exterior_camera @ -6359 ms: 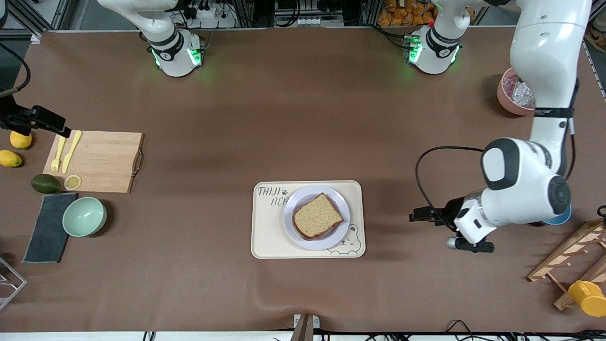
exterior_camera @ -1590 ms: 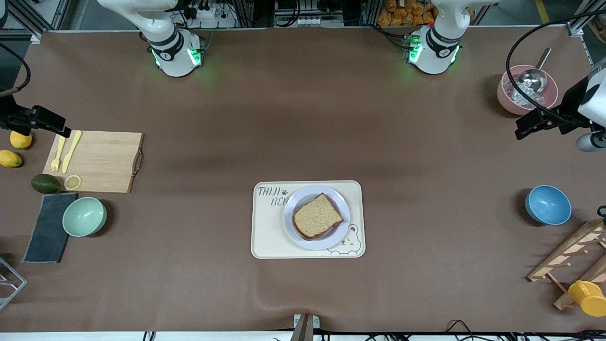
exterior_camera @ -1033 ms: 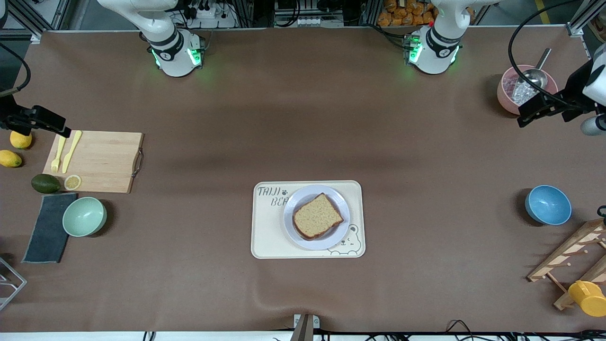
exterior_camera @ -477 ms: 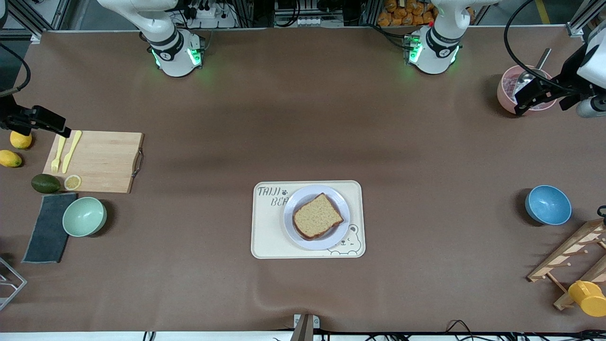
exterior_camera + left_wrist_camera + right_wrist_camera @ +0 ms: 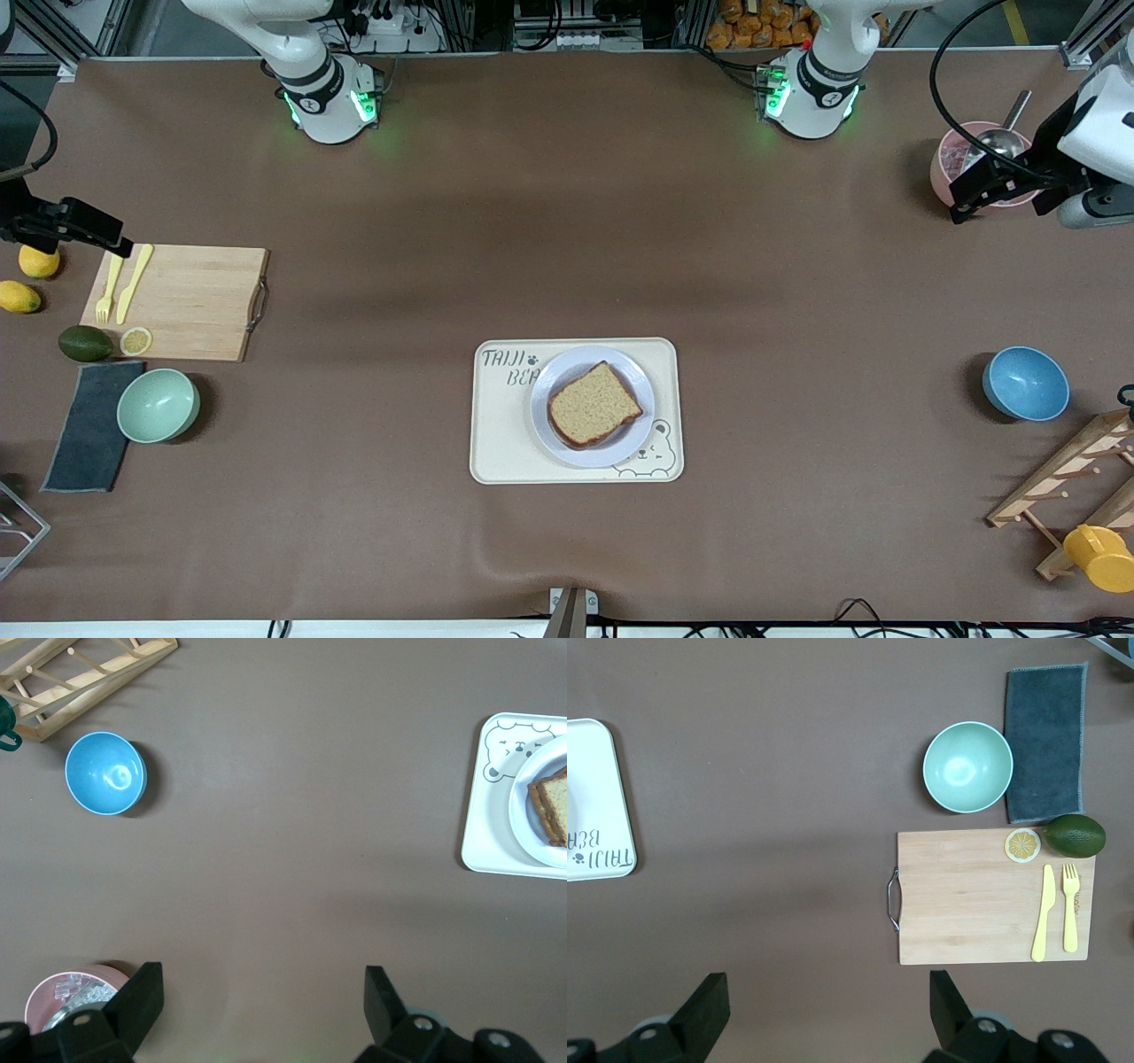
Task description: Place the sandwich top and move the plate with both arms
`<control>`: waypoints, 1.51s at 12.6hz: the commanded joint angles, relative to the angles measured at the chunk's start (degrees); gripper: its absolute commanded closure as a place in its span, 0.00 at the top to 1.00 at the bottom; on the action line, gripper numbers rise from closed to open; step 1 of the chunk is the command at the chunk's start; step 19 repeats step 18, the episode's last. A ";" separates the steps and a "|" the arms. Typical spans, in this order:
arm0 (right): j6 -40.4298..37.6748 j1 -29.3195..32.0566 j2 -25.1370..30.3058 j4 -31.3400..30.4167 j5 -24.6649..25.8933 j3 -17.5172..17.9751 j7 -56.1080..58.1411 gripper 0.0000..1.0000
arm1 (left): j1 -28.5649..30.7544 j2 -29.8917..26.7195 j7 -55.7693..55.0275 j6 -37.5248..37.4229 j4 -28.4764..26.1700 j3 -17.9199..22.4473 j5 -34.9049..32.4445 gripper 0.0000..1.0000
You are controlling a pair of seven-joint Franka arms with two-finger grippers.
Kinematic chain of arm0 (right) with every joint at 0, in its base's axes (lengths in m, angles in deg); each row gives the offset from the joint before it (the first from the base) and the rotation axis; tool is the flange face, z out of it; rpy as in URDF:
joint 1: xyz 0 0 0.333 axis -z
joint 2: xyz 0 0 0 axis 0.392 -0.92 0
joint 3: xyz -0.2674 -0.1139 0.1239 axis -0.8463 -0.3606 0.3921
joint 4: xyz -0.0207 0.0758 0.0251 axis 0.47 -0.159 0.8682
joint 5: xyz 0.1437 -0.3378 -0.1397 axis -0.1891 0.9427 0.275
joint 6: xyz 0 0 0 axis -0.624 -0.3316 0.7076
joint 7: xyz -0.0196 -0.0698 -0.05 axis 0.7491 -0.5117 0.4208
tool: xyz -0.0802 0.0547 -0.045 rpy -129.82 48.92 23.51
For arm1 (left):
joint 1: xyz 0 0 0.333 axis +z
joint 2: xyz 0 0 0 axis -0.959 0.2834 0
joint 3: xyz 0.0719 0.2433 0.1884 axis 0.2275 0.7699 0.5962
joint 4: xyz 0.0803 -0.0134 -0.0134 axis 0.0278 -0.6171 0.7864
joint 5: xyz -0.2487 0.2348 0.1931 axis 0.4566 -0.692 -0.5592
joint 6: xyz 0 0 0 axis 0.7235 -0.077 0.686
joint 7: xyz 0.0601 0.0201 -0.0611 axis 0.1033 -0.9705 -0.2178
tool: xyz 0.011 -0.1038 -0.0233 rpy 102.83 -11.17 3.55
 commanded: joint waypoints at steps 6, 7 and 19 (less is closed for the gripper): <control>-0.19 0.09 0.23 0.30 0.46 0.78 -0.79 1.00 | 0.08 -0.72 0.27 0.65 -1.20 0.57 1.09 1.00; -0.10 0.18 0.23 0.38 0.46 0.78 -0.79 1.00 | 0.08 -0.11 0.70 0.65 -0.76 0.57 1.00 1.00; -0.10 0.09 0.23 0.39 0.46 0.78 -0.79 1.00 | 0.17 0.95 1.06 -0.49 1.00 0.57 0.91 1.00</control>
